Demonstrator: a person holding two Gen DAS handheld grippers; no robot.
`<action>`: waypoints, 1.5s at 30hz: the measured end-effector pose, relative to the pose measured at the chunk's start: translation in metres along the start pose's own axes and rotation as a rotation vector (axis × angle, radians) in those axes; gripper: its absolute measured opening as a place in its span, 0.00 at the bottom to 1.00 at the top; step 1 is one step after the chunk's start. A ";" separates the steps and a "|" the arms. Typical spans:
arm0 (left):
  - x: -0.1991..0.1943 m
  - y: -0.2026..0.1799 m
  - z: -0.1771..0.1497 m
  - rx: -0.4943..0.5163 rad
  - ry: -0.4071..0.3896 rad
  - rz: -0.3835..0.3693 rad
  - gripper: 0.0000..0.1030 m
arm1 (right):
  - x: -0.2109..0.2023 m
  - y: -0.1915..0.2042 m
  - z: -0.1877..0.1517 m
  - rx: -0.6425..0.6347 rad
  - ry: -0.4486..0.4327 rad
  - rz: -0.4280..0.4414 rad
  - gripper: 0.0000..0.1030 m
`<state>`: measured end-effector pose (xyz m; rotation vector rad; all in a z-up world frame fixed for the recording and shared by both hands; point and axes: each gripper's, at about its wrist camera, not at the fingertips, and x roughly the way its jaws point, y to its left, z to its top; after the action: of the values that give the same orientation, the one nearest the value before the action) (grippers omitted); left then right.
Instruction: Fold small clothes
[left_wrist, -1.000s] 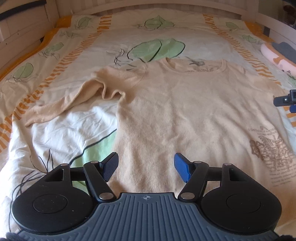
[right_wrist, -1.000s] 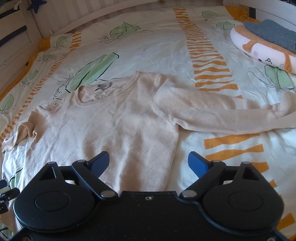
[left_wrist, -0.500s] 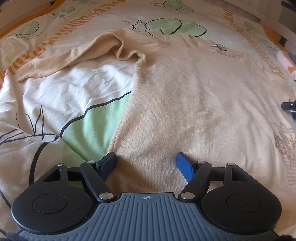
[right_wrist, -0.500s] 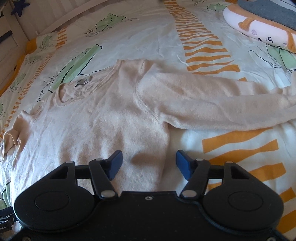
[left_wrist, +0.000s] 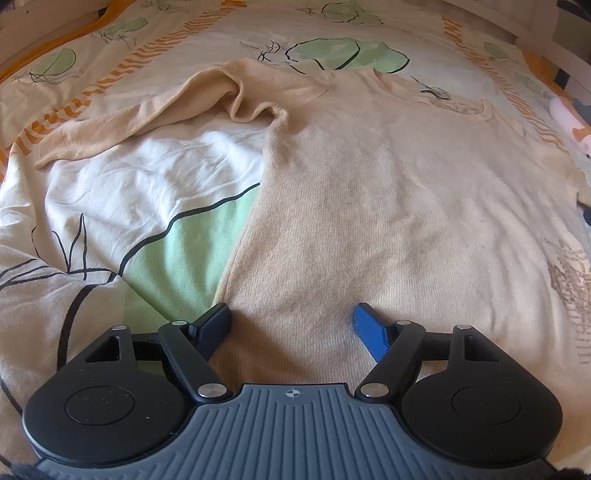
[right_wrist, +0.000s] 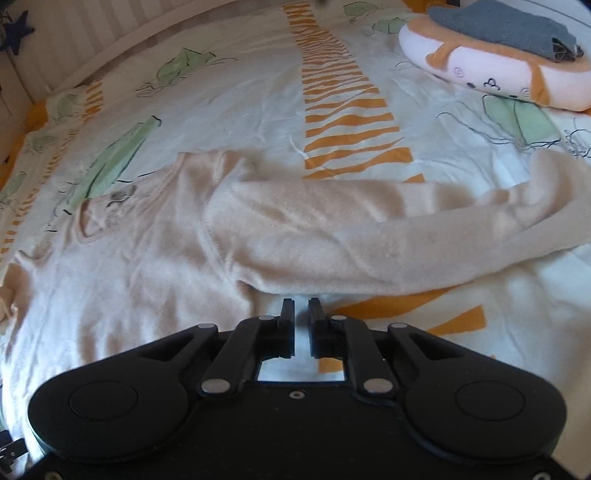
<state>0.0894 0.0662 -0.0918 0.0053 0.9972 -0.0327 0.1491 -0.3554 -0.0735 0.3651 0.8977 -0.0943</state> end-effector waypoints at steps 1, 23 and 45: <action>0.000 -0.001 0.000 0.001 0.000 0.002 0.71 | -0.002 0.002 -0.003 -0.001 0.006 0.036 0.45; 0.000 -0.002 0.000 0.036 0.001 -0.018 0.81 | 0.026 0.037 0.002 -0.254 -0.064 -0.114 0.10; 0.005 -0.060 0.016 0.169 -0.004 -0.089 0.81 | -0.019 0.033 -0.034 -0.200 0.160 0.001 0.95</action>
<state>0.1036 0.0061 -0.0866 0.1160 0.9876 -0.1982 0.1197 -0.3138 -0.0694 0.1880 1.0551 0.0265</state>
